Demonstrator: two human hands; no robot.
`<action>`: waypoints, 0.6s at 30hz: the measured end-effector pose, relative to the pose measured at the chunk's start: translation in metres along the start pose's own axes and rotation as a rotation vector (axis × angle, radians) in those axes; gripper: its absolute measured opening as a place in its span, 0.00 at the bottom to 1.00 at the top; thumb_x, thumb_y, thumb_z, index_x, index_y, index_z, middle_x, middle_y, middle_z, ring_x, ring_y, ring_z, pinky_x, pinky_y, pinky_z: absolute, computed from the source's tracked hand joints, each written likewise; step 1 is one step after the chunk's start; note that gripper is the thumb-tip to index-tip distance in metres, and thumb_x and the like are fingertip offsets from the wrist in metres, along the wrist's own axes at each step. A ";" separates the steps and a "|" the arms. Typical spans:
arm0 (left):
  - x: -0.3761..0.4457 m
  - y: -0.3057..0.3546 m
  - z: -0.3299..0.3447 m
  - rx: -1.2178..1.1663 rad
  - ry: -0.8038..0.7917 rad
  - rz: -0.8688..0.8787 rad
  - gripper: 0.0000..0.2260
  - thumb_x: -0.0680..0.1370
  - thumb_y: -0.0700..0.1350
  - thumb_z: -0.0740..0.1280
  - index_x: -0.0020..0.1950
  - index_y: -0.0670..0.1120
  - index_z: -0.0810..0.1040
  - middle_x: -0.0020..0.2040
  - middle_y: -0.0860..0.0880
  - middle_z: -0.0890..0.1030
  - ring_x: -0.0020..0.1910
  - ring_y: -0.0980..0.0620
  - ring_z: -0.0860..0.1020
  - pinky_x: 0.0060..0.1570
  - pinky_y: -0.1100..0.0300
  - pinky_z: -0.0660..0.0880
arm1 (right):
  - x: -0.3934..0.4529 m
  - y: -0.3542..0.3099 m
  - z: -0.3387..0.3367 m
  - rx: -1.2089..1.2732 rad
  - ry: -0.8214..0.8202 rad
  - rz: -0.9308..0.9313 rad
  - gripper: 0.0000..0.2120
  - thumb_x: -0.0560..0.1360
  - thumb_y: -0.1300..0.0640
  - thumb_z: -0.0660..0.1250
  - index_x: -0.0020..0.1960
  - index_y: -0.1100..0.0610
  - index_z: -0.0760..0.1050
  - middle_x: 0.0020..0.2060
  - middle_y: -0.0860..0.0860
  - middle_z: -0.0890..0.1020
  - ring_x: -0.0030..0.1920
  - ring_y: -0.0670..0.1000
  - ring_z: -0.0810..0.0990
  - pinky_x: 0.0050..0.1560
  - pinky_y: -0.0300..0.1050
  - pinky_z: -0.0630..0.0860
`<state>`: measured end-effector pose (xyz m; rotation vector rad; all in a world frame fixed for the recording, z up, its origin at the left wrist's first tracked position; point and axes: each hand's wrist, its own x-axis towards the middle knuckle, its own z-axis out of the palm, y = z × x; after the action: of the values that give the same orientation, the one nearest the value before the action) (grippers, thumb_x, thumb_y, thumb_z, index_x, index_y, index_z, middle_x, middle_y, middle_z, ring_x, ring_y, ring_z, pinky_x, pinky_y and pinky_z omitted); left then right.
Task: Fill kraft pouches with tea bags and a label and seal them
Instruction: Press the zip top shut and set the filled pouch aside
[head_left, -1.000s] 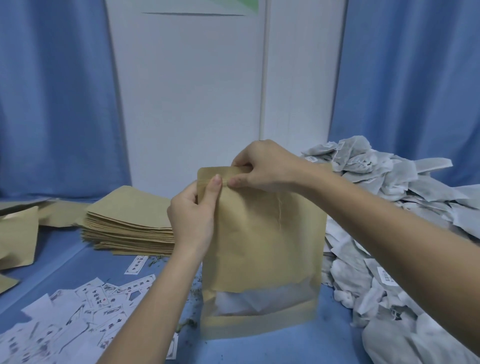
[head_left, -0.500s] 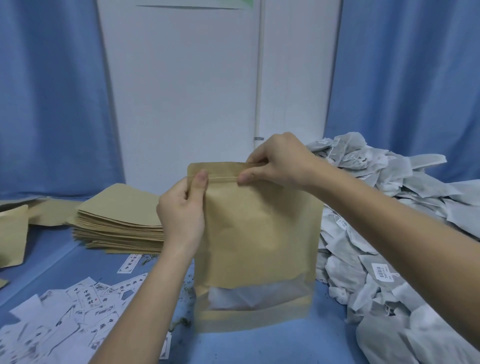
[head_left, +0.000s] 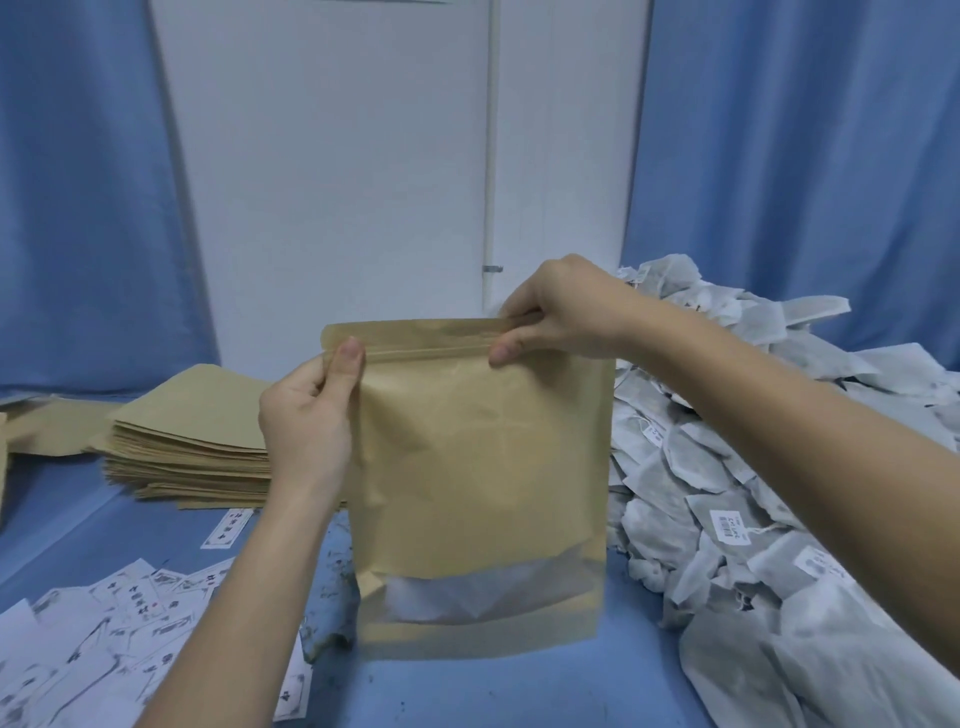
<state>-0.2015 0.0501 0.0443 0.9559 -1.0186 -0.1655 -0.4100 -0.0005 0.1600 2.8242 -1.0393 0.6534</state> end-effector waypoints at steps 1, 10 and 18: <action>0.001 0.000 -0.001 0.003 0.016 -0.008 0.23 0.78 0.51 0.66 0.29 0.43 0.61 0.28 0.58 0.57 0.29 0.59 0.56 0.29 0.61 0.53 | -0.001 0.001 0.000 0.012 0.014 0.011 0.22 0.66 0.44 0.74 0.29 0.59 0.69 0.24 0.48 0.60 0.28 0.46 0.59 0.27 0.39 0.57; 0.005 0.000 -0.004 -0.038 0.018 -0.038 0.22 0.78 0.50 0.66 0.31 0.42 0.60 0.25 0.58 0.58 0.29 0.59 0.57 0.30 0.60 0.55 | -0.017 0.029 0.005 -0.066 0.173 0.054 0.31 0.58 0.29 0.63 0.27 0.55 0.54 0.23 0.48 0.56 0.26 0.47 0.57 0.28 0.40 0.55; -0.002 -0.005 -0.012 -0.236 -0.125 -0.183 0.16 0.65 0.62 0.73 0.36 0.50 0.80 0.32 0.57 0.76 0.32 0.61 0.72 0.32 0.69 0.70 | -0.027 0.046 0.029 0.439 0.481 0.120 0.14 0.62 0.41 0.74 0.39 0.48 0.76 0.30 0.44 0.75 0.31 0.40 0.71 0.32 0.30 0.66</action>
<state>-0.1919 0.0552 0.0372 0.8295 -0.9997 -0.4926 -0.4468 -0.0252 0.1189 2.7013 -1.0757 1.6512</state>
